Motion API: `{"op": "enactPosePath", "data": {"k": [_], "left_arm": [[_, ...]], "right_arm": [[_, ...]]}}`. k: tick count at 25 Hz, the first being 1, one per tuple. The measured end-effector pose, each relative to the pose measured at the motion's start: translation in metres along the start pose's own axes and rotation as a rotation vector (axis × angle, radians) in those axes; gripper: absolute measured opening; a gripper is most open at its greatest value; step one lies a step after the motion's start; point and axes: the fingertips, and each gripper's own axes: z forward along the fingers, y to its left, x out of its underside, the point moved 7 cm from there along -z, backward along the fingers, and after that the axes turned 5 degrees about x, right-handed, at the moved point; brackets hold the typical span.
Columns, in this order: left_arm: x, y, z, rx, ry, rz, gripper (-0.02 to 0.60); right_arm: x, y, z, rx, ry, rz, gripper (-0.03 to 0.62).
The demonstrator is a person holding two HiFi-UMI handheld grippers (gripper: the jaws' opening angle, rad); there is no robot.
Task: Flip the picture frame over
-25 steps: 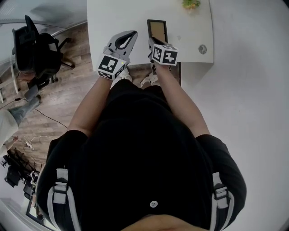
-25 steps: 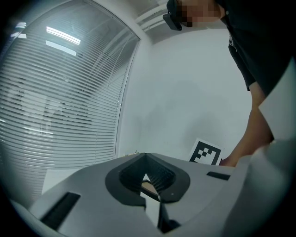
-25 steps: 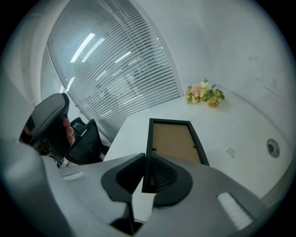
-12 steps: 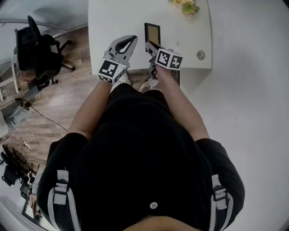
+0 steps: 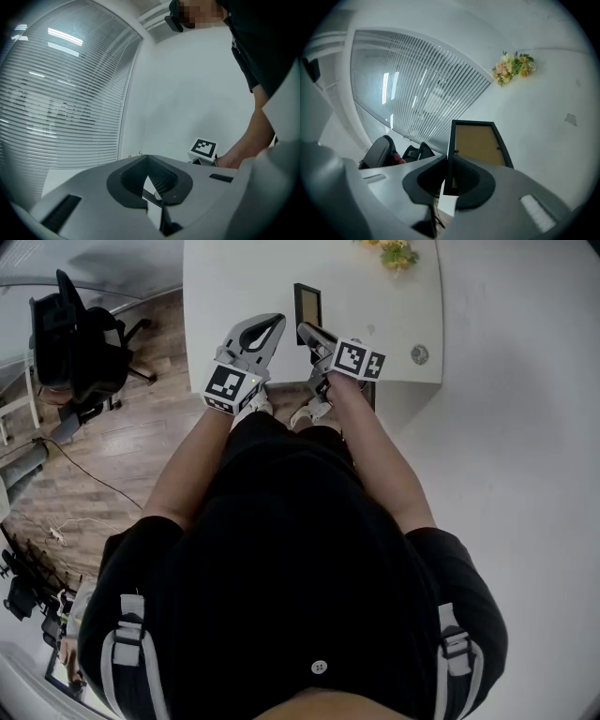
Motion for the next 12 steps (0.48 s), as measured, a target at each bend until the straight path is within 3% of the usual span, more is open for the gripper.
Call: {"op": "enactPosePath", "data": {"k": [12], "left_arm": [[0.011, -0.006, 0.006, -0.004, 0.014, -0.009, 0.005]], "right_arm": [[0.016, -0.019, 0.005, -0.233, 0.020, 0.260, 0.051]]}}
